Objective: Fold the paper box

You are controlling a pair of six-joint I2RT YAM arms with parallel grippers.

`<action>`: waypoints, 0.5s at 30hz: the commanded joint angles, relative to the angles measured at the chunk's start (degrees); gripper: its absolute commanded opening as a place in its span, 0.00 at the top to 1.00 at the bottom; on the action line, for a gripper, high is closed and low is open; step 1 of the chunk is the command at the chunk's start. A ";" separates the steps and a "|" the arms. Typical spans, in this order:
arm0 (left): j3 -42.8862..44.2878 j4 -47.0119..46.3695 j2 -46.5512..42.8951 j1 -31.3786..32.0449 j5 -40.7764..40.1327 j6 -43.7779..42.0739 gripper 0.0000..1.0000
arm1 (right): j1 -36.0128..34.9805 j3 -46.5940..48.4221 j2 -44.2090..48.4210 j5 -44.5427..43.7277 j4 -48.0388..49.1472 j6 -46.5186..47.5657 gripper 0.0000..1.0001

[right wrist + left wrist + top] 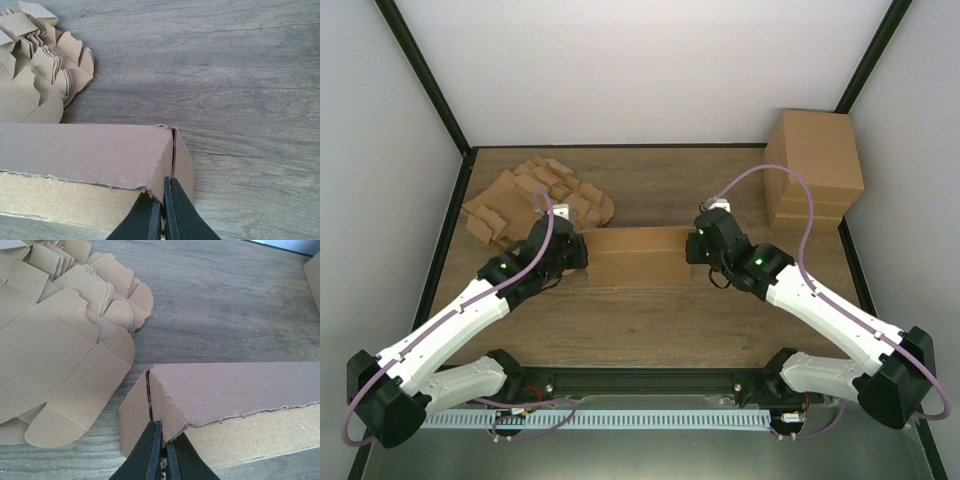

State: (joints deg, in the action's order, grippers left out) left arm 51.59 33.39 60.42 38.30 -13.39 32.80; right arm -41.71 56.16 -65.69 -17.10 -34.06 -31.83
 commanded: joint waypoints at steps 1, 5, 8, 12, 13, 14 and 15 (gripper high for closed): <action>-4.32 2.74 0.47 0.72 2.33 2.01 0.96 | -0.88 -4.98 -1.12 2.55 -3.75 -2.97 0.99; -6.02 1.47 0.91 2.58 1.30 3.29 0.96 | -1.84 -6.72 -1.14 1.25 -2.18 -3.96 0.99; -7.55 0.65 0.38 4.02 0.06 4.60 0.96 | -2.28 -9.07 -0.34 0.61 -0.19 -4.65 0.99; -8.86 0.33 -0.22 5.18 -0.93 5.68 0.96 | -2.49 -11.43 0.68 0.33 1.36 -5.12 0.99; -8.80 0.63 -0.26 5.26 -1.28 5.76 0.96 | -2.49 -11.54 0.78 0.27 1.25 -5.12 0.99; -8.53 1.02 -0.33 5.24 -1.49 5.76 0.96 | -2.50 -11.33 0.77 0.12 0.95 -4.99 0.99; -8.23 1.38 -0.57 5.23 -1.69 5.66 0.96 | -2.50 -11.00 0.90 -0.06 0.45 -4.80 0.99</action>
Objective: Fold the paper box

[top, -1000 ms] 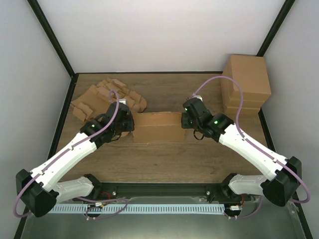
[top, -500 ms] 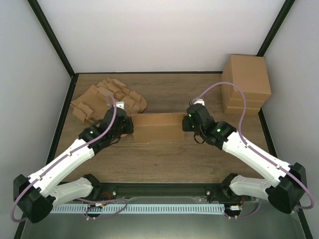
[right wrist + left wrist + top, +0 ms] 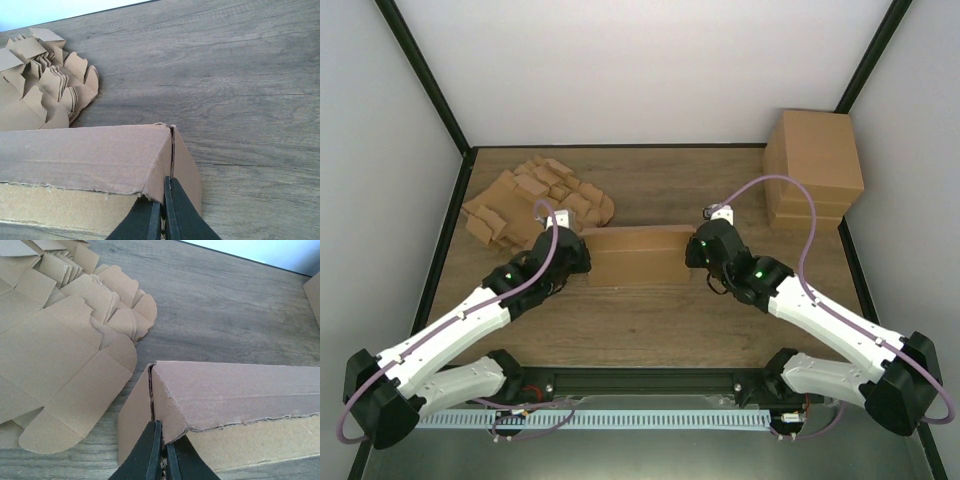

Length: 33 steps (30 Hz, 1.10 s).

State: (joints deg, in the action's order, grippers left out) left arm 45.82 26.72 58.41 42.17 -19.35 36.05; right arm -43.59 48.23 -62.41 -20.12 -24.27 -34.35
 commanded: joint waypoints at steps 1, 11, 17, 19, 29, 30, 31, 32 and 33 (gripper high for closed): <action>-2.18 8.40 1.19 1.36 4.11 2.28 0.96 | -0.62 -2.56 -2.08 2.86 -9.57 -2.05 0.99; 8.64 16.50 -0.52 1.36 3.42 0.67 0.44 | -0.58 8.87 0.45 4.86 -16.71 1.81 0.64; 16.10 21.59 -0.09 1.04 4.96 -1.11 0.27 | 1.47 16.33 -0.95 12.32 -21.36 5.74 0.56; 19.18 23.01 0.85 0.31 5.80 -1.98 0.26 | 3.08 18.46 -1.73 15.13 -22.39 7.23 0.54; 29.70 23.39 7.58 -7.99 14.30 -10.33 0.31 | 8.78 29.06 -7.37 20.15 -22.10 11.18 0.49; 30.55 22.76 8.60 -9.13 18.86 -11.03 0.42 | 9.33 30.10 -7.93 22.38 -21.44 11.23 0.56; 31.19 21.77 9.46 -10.21 21.45 -11.50 0.59 | 9.91 30.79 -8.35 25.00 -20.38 11.14 0.64; 31.40 20.42 9.94 -11.38 25.12 -11.74 0.76 | 10.54 30.89 -8.42 28.26 -18.98 11.02 0.85; 31.12 18.95 10.17 -12.59 30.25 -11.71 0.88 | 11.38 30.62 -8.50 31.38 -17.28 10.87 0.96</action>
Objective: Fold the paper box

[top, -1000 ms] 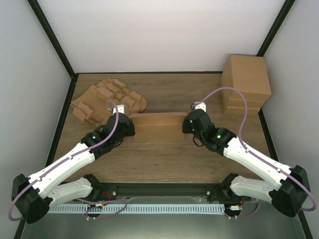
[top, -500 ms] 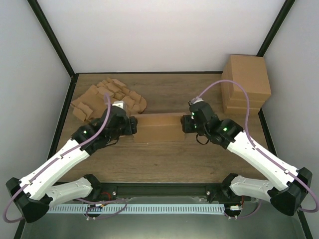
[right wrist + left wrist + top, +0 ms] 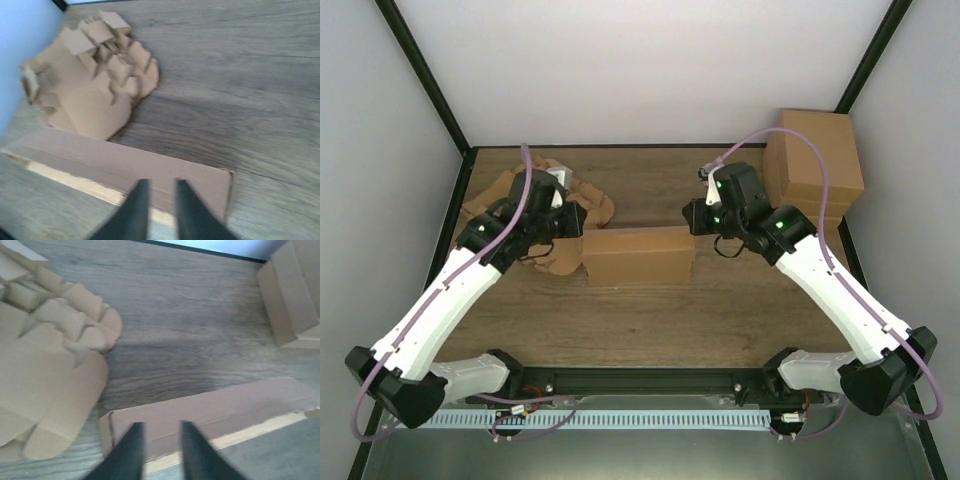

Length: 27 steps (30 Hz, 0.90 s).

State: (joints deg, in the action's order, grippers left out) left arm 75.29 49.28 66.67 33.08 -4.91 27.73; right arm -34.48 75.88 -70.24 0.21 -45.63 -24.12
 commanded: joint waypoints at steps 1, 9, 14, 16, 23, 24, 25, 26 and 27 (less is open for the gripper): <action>1.02 -6.32 1.92 -4.84 20.06 -3.15 0.95 | 3.46 2.46 -0.84 16.38 5.64 0.43 0.99; -10.51 -23.37 3.71 -15.80 49.12 2.46 0.96 | 14.63 -7.10 -4.61 47.25 20.28 -5.46 0.99; -15.24 -24.76 3.88 -16.21 50.31 2.82 0.96 | 16.95 -12.82 -5.40 51.52 25.48 -7.95 0.99; -18.40 -26.68 2.99 -16.34 50.39 3.65 0.96 | 17.35 -15.70 -5.21 52.18 27.41 -8.40 0.99; -29.67 -36.61 2.14 -16.71 53.24 7.90 0.96 | 18.26 -25.38 -5.60 54.28 34.44 -10.18 0.99; -30.35 -36.88 2.14 -16.80 53.03 7.87 0.96 | 18.41 -26.10 -5.75 54.02 34.92 -10.25 0.99; -30.91 -37.10 2.21 -16.93 52.92 7.87 0.96 | 18.58 -26.61 -5.87 53.77 35.25 -10.18 0.99; -31.21 -37.26 2.40 -16.98 52.82 7.95 0.96 | 18.78 -26.87 -6.00 53.63 35.45 -10.02 0.99; -31.28 -37.32 2.47 -16.99 52.82 7.93 0.96 | 19.00 -26.90 -6.12 53.63 35.63 -9.91 0.99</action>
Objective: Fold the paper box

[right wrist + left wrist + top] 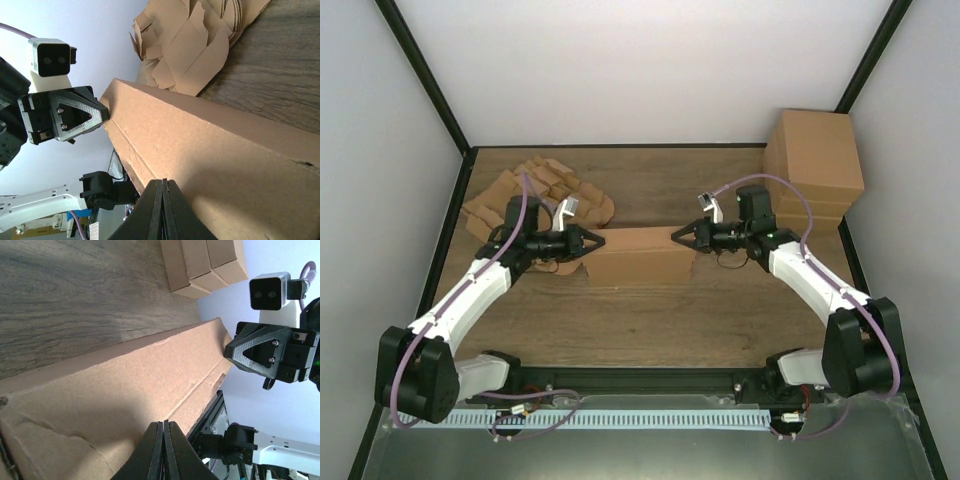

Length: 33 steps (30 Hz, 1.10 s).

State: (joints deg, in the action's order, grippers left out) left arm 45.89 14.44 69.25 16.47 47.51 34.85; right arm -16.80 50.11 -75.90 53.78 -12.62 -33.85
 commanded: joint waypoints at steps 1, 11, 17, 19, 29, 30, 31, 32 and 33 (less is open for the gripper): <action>-1.72 -2.41 -0.02 -0.46 0.44 0.83 0.96 | 1.48 -0.84 -0.54 0.37 2.70 -0.17 0.99; 11.02 5.76 0.72 -3.07 2.32 -2.51 0.96 | 1.91 9.64 -0.22 2.35 -3.59 2.45 0.99; 1.62 -0.70 1.65 -3.37 3.58 -1.47 0.96 | 2.46 2.69 -2.60 5.54 2.79 1.31 0.99; -2.83 -4.47 1.90 -3.38 4.29 -0.26 0.96 | 2.46 0.38 -3.61 5.77 4.71 1.35 0.99; 0.71 0.34 1.52 -3.46 3.68 -3.23 0.96 | 3.09 0.12 -4.56 6.80 5.59 1.85 0.99; 2.85 2.48 1.02 -3.46 3.11 -3.73 0.96 | 3.16 1.14 -4.26 7.04 4.87 2.00 0.99; 4.49 3.65 0.83 -3.47 3.13 -4.08 0.96 | 3.11 2.16 -3.94 7.60 4.32 2.10 0.99; 5.88 4.38 0.87 -3.46 3.57 -4.31 0.96 | 3.15 2.95 -3.60 8.29 4.08 2.05 0.99; 6.80 4.72 1.11 -3.46 4.18 -4.46 0.96 | 3.12 3.65 -3.37 8.71 3.84 2.03 0.99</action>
State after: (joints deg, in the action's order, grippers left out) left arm 47.20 14.15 70.98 12.88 51.72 32.86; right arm -14.15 49.30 -80.29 61.54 -6.66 -32.86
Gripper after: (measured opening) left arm 0.037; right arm 0.009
